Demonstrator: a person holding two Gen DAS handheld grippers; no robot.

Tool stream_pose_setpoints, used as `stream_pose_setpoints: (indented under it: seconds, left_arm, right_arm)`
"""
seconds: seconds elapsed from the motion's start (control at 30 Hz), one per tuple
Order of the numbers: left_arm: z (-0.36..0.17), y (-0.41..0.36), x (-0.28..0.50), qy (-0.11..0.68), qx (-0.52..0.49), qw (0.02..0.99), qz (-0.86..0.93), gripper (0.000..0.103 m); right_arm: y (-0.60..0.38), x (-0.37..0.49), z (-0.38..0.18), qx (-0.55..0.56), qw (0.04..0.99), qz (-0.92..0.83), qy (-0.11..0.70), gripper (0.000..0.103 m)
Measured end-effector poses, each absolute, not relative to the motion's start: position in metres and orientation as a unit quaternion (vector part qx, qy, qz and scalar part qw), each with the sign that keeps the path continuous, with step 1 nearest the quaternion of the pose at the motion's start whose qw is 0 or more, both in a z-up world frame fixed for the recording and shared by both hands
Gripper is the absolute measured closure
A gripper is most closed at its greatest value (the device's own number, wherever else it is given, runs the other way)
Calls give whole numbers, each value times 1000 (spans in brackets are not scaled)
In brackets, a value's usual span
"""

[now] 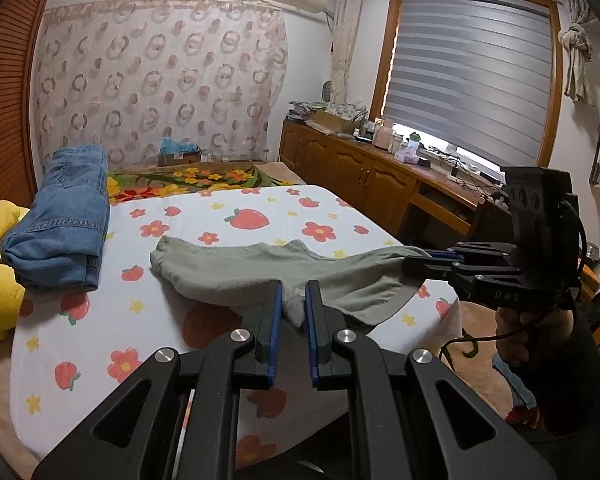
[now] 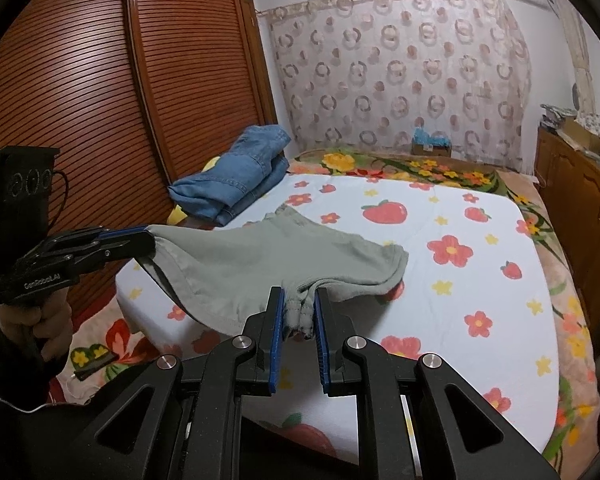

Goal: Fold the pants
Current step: 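Lift the folded edge with both grippers and fold it over again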

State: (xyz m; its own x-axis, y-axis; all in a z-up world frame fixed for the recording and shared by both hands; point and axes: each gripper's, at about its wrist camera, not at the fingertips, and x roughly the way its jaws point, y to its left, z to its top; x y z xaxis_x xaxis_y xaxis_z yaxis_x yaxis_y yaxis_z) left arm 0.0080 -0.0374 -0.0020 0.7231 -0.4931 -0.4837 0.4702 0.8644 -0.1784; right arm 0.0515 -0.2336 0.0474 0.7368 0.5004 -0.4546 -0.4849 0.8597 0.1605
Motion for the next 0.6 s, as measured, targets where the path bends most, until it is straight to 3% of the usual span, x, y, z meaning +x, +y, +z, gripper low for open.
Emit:
stream_pose_setpoints:
  seconds: [0.6]
  left_arm:
    - [-13, -33, 50, 280, -24, 931, -235, 91]
  right_arm:
    - [-229, 82, 45, -1, 934, 245, 259, 89]
